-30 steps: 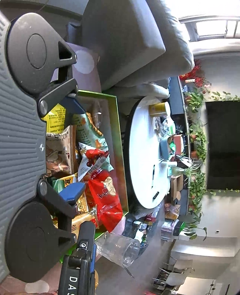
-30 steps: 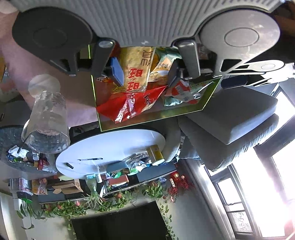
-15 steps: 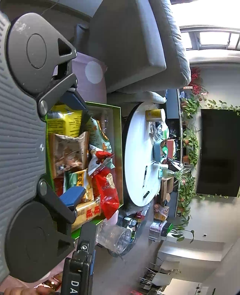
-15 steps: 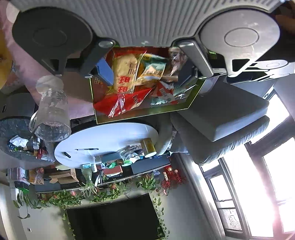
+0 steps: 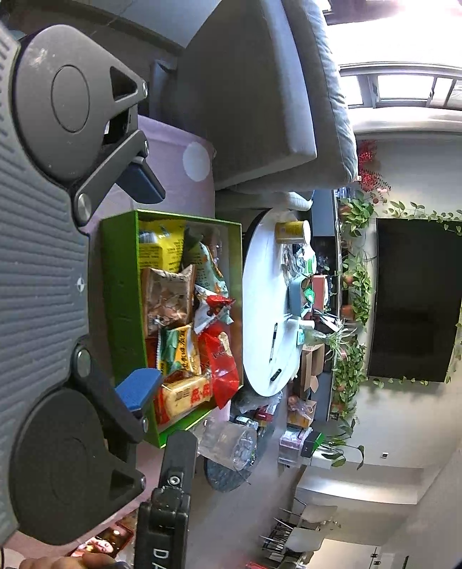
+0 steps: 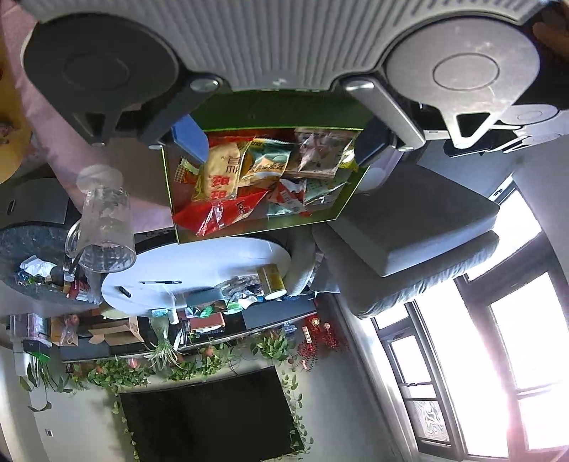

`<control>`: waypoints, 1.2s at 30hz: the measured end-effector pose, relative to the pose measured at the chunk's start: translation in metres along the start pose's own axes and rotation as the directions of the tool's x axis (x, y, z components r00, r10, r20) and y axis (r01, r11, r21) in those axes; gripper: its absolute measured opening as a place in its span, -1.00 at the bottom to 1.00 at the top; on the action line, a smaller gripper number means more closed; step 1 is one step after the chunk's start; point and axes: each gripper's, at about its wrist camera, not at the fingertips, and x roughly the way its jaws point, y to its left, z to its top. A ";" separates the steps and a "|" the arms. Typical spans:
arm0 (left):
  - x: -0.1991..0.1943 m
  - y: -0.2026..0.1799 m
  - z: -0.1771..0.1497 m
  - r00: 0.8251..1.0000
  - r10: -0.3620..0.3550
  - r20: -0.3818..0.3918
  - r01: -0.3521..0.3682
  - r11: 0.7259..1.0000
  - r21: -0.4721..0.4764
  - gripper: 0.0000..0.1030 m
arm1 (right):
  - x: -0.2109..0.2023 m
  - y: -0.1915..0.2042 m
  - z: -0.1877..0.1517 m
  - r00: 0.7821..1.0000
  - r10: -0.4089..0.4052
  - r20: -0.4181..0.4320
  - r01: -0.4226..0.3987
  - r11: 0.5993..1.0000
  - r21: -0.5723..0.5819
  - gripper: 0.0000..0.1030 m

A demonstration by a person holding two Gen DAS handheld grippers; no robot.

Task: Organize snacks

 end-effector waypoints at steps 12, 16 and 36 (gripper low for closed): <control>-0.022 0.008 -0.025 0.999 0.016 -0.032 -0.018 0.997 -0.072 0.93 | -0.016 0.011 -0.017 1.000 0.005 -0.015 -0.005 1.000 -0.030 0.56; -0.028 0.009 -0.035 0.999 0.032 -0.036 -0.035 0.997 -0.073 0.93 | -0.020 0.016 -0.024 1.000 0.003 -0.024 -0.005 0.999 -0.051 0.56; -0.029 0.001 -0.049 0.997 0.048 -0.053 -0.049 0.999 -0.023 0.97 | -0.019 0.022 -0.041 0.998 -0.002 -0.057 -0.002 0.998 -0.067 0.56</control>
